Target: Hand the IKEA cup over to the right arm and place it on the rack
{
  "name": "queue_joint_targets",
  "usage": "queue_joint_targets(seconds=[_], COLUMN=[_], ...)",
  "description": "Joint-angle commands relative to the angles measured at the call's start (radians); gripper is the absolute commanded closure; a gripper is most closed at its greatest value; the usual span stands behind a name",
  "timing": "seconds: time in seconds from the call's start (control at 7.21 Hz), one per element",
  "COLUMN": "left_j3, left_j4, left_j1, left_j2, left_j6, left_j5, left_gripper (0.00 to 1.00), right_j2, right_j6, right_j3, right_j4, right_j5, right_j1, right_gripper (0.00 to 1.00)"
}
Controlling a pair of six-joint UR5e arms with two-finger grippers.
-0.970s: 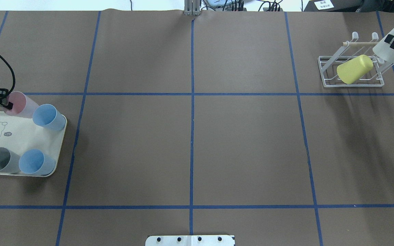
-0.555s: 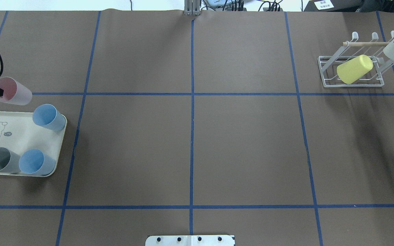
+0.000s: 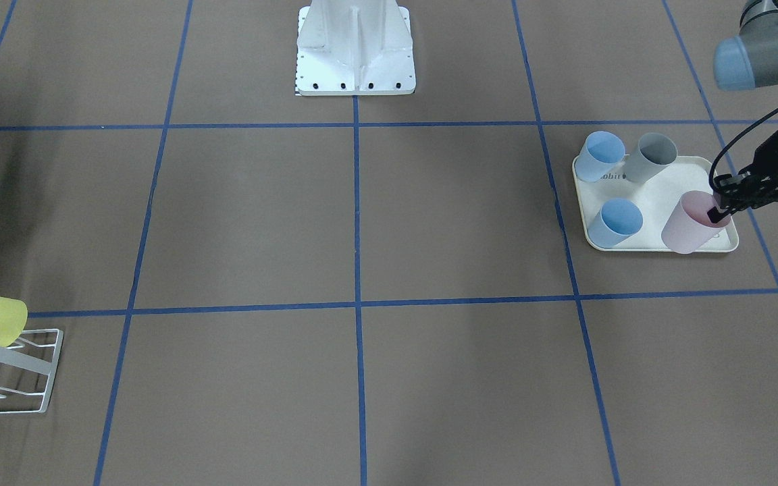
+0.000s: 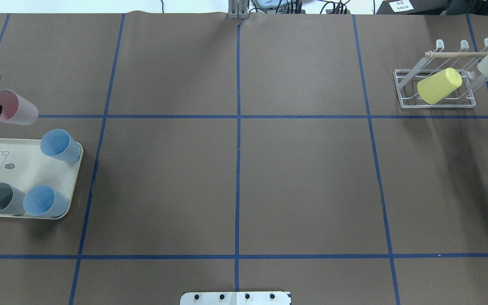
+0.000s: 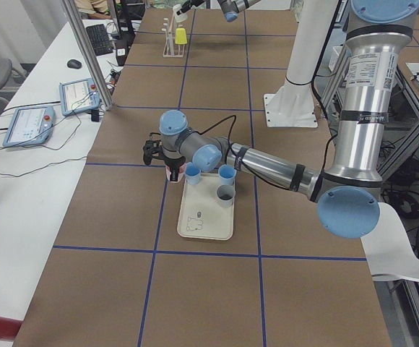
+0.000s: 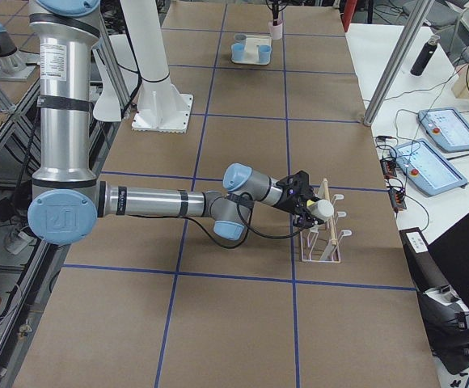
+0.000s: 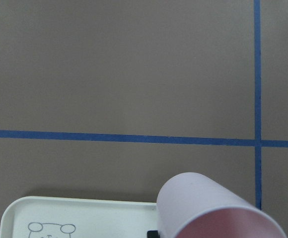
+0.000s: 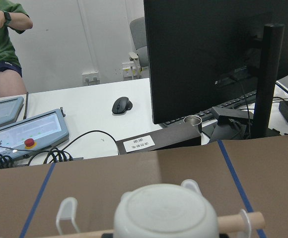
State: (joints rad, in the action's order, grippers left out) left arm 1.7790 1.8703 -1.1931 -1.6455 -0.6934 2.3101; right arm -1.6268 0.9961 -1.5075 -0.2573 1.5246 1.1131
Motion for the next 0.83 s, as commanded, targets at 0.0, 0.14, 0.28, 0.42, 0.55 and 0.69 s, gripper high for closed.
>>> queue_joint_targets(seconds=[0.0,0.14,0.28,0.42,0.55,0.69], left_j3=[0.019,0.028,0.043,0.06,0.068,0.072], left_j4=[-0.002,-0.002,-0.006,-0.038,-0.06,-0.06], left_j1=[0.0,0.0,-0.002,-0.003,-0.003,-0.003], left_j2=[0.001,0.0,-0.01,-0.023,-0.033,-0.033], left_j6=[-0.002,-0.003,-0.014,-0.014,-0.014,-0.014], left_j5=[0.0,0.0,0.008,0.008,0.006,0.005], left_gripper=[1.0,1.0,1.0,1.0,1.0,1.0], right_j2=[0.001,0.001,0.001,0.001,0.002,0.013], right_j6=[0.001,-0.002,-0.005,-0.011,-0.011,-0.011], right_j3=[0.006,0.007,0.001,0.001,-0.003,0.0], right_j4=[0.001,0.001,0.004,0.048,0.061,0.061], right_j5=[0.0,0.0,0.0,0.003,0.0,0.0], right_j1=[-0.021,-0.024,-0.027,-0.027,-0.027,-0.027], right_gripper=[0.84,0.84,0.84,0.84,0.84,0.84])
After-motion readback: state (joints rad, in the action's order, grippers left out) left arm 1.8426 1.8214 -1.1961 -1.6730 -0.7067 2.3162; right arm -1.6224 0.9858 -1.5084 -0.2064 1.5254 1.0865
